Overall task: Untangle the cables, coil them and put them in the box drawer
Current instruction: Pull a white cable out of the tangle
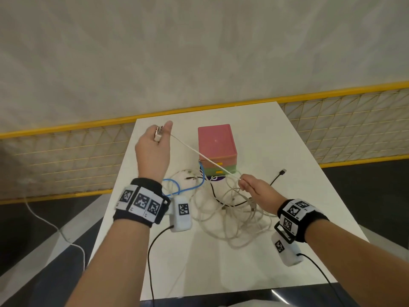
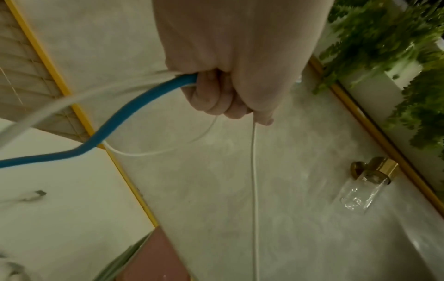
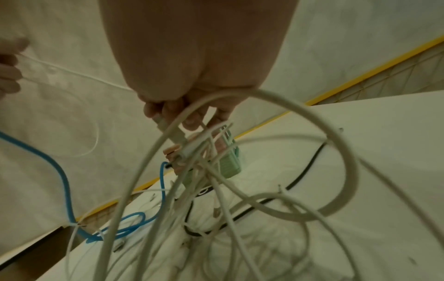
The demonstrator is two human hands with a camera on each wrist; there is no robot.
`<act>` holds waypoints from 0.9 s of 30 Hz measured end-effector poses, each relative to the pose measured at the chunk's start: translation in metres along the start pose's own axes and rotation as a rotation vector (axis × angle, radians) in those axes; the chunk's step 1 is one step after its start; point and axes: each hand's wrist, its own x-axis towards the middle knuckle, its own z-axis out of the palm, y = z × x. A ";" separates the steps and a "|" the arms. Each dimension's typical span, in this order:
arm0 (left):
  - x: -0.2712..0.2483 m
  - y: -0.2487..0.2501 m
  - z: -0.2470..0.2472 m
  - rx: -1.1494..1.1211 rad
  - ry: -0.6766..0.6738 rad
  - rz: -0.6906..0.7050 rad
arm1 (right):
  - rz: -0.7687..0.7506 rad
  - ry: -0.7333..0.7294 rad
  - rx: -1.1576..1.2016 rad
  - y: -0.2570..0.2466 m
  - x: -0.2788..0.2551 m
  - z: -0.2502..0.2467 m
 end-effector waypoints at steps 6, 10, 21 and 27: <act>-0.036 -0.004 0.024 0.276 -0.353 0.115 | -0.051 -0.030 -0.016 -0.013 0.009 0.003; -0.079 -0.016 0.056 0.333 -0.744 0.145 | -0.094 -0.027 0.035 -0.027 0.011 0.004; -0.042 -0.015 0.035 0.295 -0.425 0.094 | -0.004 -0.030 -0.025 0.005 -0.005 0.009; -0.071 -0.011 0.054 0.364 -0.649 0.152 | -0.061 -0.043 -0.044 -0.009 0.002 0.008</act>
